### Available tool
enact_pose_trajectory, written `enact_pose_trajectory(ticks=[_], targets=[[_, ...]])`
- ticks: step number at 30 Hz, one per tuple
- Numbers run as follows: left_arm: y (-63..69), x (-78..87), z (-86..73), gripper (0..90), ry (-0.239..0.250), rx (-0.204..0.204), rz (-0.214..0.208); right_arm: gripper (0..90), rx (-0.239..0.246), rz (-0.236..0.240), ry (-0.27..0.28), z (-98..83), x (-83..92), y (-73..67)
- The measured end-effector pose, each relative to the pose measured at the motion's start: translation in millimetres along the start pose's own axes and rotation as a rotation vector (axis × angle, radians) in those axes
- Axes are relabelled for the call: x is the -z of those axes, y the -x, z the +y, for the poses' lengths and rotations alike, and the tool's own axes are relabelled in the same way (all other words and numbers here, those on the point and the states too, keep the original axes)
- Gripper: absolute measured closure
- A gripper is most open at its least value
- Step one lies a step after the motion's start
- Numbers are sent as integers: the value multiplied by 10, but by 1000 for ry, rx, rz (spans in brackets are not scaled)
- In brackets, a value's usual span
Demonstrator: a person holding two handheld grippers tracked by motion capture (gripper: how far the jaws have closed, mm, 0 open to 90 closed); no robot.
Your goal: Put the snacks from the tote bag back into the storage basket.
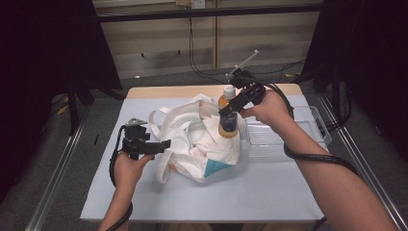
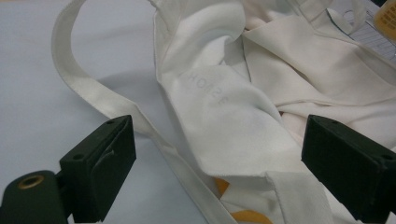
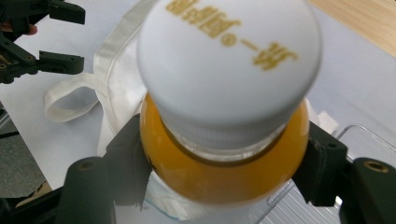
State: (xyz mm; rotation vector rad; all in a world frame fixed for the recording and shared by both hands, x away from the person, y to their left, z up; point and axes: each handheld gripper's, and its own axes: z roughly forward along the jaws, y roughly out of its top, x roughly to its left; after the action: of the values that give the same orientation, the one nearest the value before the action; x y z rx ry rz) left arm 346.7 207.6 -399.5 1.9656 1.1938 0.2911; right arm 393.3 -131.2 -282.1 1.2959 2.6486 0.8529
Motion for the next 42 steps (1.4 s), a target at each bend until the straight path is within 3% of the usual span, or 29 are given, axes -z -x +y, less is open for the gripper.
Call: enact_pose_trajectory(ticks=[42], targets=[[13, 6, 4, 100, 5, -4, 8, 309, -60, -33, -35, -182, 255, 279]])
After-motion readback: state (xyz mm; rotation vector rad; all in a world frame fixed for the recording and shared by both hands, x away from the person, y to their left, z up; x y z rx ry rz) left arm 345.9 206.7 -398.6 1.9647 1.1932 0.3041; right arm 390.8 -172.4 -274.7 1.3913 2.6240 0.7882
